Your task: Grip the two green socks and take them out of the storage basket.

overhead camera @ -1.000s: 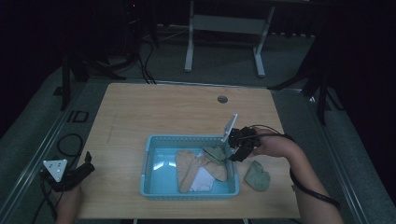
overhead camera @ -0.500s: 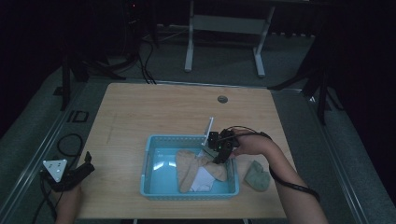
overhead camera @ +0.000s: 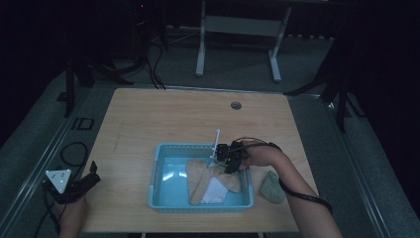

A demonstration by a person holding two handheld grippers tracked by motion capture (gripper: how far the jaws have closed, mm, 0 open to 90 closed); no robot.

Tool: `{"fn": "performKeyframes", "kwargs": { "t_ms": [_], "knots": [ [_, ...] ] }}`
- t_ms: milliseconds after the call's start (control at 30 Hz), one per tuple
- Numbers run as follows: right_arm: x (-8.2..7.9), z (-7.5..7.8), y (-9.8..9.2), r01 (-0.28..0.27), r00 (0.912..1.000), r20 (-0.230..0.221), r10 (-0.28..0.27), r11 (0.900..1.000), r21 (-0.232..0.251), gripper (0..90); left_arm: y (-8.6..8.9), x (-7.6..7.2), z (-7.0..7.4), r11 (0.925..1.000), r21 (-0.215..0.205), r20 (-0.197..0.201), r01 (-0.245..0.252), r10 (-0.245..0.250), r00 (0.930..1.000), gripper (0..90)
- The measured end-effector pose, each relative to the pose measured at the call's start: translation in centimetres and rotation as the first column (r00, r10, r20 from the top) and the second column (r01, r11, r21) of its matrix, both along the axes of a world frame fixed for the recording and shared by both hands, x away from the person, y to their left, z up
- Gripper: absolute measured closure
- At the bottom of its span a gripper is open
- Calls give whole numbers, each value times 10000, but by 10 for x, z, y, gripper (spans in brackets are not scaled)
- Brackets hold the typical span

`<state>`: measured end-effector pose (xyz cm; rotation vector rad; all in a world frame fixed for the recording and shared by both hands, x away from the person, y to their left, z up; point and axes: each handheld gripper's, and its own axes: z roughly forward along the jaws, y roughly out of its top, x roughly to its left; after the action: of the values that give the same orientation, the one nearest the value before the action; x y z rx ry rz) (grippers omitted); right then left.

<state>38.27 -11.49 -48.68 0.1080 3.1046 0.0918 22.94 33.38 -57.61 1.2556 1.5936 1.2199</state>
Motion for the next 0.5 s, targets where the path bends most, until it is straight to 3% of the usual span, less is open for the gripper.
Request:
{"fn": "performKeyframes", "kwargs": {
  "t_ms": [500],
  "knots": [
    [-9,54,0,-365,9977,600,325,9971,669,802,0,0,0,10000,25,-8,3,-3,10000,4]
  ]
}}
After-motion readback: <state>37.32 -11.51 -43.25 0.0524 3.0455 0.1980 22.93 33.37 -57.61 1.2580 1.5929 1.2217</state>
